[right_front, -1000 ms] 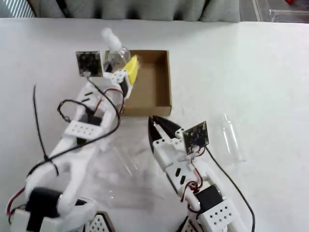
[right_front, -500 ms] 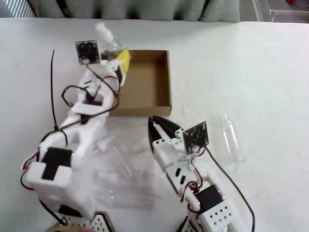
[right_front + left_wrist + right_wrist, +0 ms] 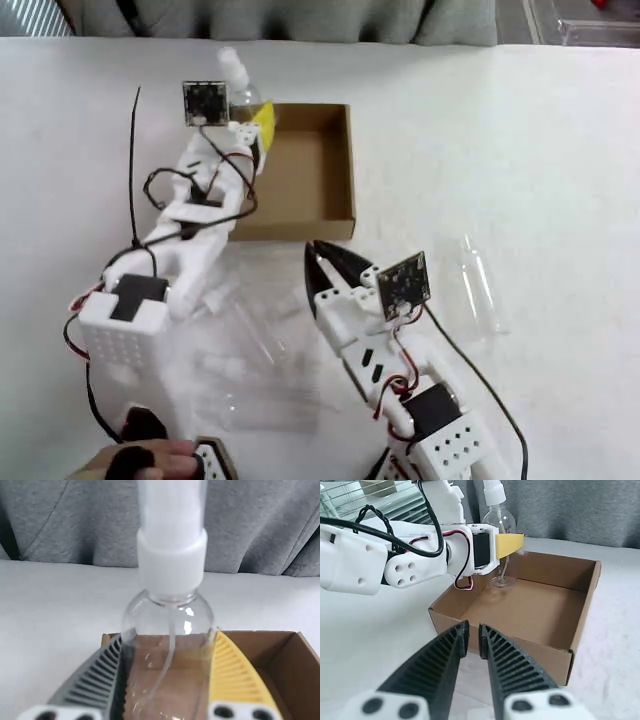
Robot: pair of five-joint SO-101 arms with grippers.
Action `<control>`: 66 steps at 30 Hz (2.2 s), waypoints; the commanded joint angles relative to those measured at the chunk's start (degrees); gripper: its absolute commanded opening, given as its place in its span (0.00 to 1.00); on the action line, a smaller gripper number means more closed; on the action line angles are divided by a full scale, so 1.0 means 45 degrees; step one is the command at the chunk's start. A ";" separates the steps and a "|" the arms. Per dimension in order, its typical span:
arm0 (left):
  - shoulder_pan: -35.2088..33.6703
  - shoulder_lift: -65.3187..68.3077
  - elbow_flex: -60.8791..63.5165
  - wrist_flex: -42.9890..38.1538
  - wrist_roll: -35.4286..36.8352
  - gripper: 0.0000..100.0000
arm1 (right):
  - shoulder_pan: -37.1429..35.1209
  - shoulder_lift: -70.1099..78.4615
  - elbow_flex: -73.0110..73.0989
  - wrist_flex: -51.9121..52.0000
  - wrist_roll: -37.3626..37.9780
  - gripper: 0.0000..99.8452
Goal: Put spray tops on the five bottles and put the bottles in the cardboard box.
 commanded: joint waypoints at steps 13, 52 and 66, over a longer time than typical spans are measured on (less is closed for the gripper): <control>-0.0361 0.0322 -0.0664 -0.2090 -0.0117 0.05 | -0.0068 -0.0010 0.0156 0.0381 0.0117 0.02; -0.0752 0.2120 -0.1621 -0.2012 -0.0078 0.22 | -0.0029 -0.0010 0.0156 0.0459 0.0117 0.02; -0.0752 0.2081 -0.1621 -0.2012 -0.0078 0.23 | -0.0049 -0.0010 0.0156 0.0440 0.0137 0.02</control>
